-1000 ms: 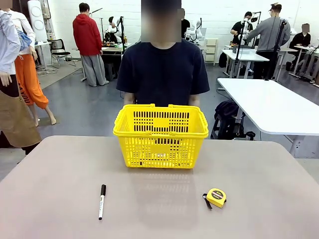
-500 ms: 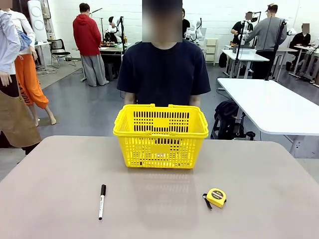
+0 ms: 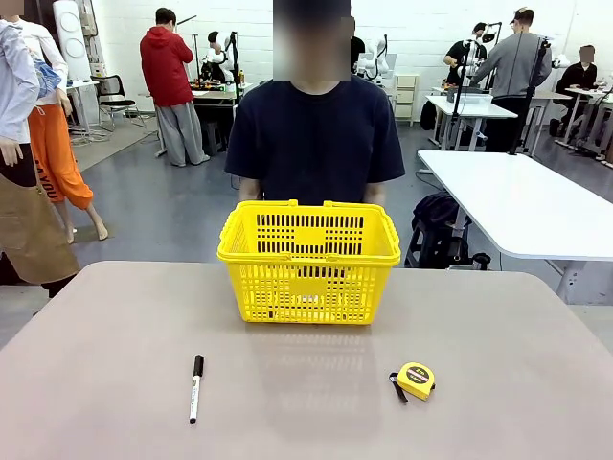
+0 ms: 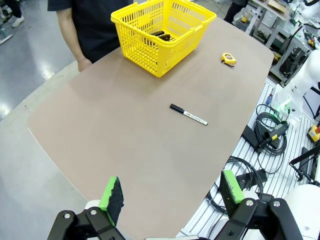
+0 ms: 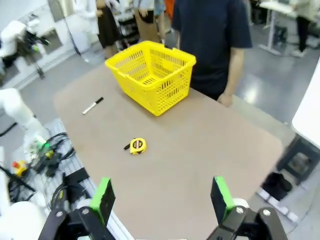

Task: Place the items the person wants into the basket.
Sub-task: Pick up the item the person points to and place it in the Market Basket.

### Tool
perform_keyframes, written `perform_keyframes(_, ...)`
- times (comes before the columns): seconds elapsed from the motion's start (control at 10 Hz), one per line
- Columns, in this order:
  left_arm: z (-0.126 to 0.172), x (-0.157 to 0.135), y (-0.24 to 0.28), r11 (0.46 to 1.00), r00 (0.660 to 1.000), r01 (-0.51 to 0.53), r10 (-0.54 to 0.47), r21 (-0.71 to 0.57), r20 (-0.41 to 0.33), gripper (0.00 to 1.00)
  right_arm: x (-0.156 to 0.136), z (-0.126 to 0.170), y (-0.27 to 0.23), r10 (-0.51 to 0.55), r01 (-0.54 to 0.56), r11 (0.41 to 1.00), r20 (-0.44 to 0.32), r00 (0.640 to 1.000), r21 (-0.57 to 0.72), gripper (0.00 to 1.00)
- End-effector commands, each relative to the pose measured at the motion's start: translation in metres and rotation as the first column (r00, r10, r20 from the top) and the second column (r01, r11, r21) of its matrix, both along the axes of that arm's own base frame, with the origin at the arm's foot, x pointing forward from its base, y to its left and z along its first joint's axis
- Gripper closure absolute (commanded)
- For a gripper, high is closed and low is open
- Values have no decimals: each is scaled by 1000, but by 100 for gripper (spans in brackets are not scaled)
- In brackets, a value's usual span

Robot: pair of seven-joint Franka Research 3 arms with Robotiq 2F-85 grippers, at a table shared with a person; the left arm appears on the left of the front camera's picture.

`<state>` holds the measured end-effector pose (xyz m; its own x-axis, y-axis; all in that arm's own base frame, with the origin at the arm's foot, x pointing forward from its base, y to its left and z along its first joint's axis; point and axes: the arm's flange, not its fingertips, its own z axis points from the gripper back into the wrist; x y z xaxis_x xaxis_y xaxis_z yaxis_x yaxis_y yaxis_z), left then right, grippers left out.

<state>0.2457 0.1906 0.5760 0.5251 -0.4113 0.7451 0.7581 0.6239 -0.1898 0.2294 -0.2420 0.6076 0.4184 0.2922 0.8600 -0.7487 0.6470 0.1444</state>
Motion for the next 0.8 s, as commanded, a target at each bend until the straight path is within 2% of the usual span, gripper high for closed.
perform_keyframes(0.0, 0, 0, 2, 1000, 1000, 18, -18, -11, 21, 0, 6, -4, -3, 22, -22, 1000, 7, 1000, 18, 0)
perform_keyframes(0.7, 0, 0, 2, 1000, 1000, 18, -18, -11, 21, 0, 6, -4, -3, 22, -22, 1000, 7, 1000, 18, 0)
